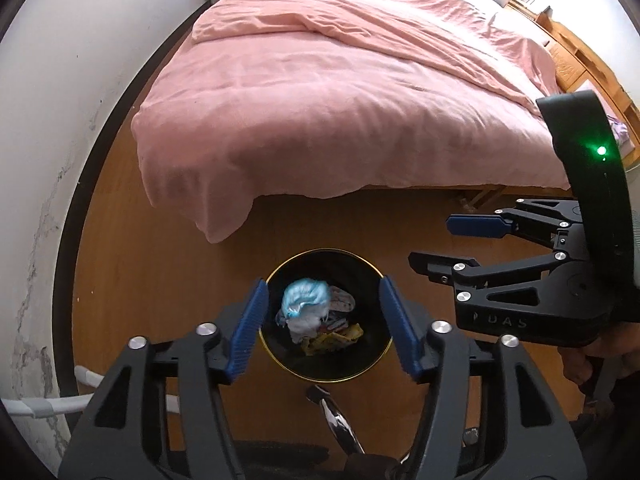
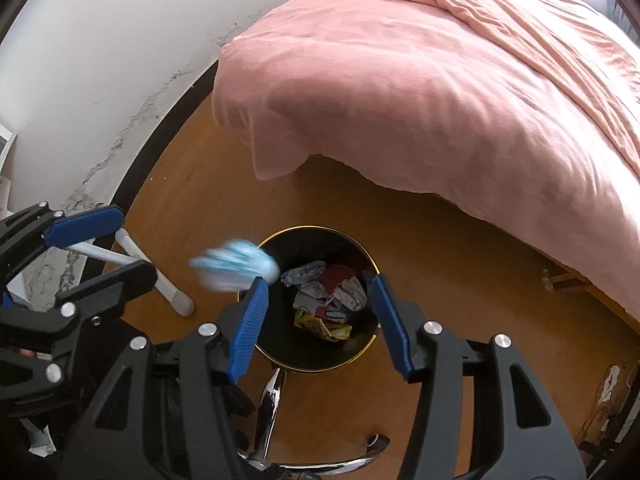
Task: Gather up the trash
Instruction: 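Open both grippers over the black bin to drop cloth and bag, then move both tools back over the desk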
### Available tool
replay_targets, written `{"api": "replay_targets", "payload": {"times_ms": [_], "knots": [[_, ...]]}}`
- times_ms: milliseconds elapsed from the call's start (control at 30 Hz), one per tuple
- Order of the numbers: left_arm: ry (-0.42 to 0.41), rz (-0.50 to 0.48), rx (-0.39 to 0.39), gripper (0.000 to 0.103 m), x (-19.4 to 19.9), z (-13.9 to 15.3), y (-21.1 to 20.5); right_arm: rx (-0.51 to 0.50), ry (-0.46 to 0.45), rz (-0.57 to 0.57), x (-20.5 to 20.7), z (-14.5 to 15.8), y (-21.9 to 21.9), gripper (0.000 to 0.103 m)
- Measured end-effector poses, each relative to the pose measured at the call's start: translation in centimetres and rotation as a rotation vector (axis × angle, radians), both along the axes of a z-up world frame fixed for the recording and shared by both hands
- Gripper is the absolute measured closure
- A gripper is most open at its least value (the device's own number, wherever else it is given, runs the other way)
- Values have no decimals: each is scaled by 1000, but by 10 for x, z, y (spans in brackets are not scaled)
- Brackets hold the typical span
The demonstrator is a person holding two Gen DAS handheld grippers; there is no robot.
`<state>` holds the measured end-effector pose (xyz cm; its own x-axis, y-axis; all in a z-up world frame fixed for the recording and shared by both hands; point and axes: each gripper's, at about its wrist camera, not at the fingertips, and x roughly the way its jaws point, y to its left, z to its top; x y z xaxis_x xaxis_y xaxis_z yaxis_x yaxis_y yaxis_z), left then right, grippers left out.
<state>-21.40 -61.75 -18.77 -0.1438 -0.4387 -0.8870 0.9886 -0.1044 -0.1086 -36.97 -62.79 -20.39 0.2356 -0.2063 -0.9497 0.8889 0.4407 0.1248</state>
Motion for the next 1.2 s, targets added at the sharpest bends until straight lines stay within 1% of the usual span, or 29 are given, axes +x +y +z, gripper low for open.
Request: {"api": "replay_targets", "payload": {"times_ms": [100,167,233,300,333,400,467,500,567,600,633,667,700,800,833,867,933,1067,1133,1200], "knots": [[-3,15,-23,39,6,10,5,-9,8,-2,2,4,4,50],[-9,39,-40,35,13,19,10,-21,11,7,7,11,6,50],[-44,86,-58,29,23,34,20,-37,10,20,14,20,9,50],[-75,135,-88,27,36,54,34,-72,-2,56,28,40,13,49],[-88,165,-102,25,44,66,43,-87,-6,72,35,48,15,46],[-92,229,-141,22,63,92,65,-137,-35,122,57,75,20,41],[-104,301,-186,19,85,117,92,-173,-69,182,83,100,26,40],[-123,365,-217,18,103,134,114,-186,-86,217,98,110,31,40],[-142,445,-242,18,126,151,142,-212,-132,303,137,132,48,40],[-158,519,-258,18,147,162,168,-216,-162,351,160,141,59,40],[-166,559,-267,18,160,167,184,-212,-194,404,182,148,71,40],[-184,633,-272,18,180,173,212,-206,-218,450,203,152,82,40],[-196,677,-272,18,192,176,229,-200,-242,508,228,157,97,40],[-242,887,-262,18,239,186,309,-179,-290,671,293,164,145,40],[-251,932,-257,18,248,187,328,-166,-306,729,315,165,164,40],[-268,1008,-244,18,262,187,360,-151,-320,791,338,166,185,40],[-288,1109,-220,18,278,186,402,-121,-347,907,377,169,228,40],[-283,1307,-191,18,304,181,492,-95,-359,1101,431,167,309,40],[-273,1367,-178,18,309,176,522,-86,-349,1180,453,161,344,40],[-254,1417,-163,18,314,170,551,-83,-328,1235,469,156,372,40]]}}
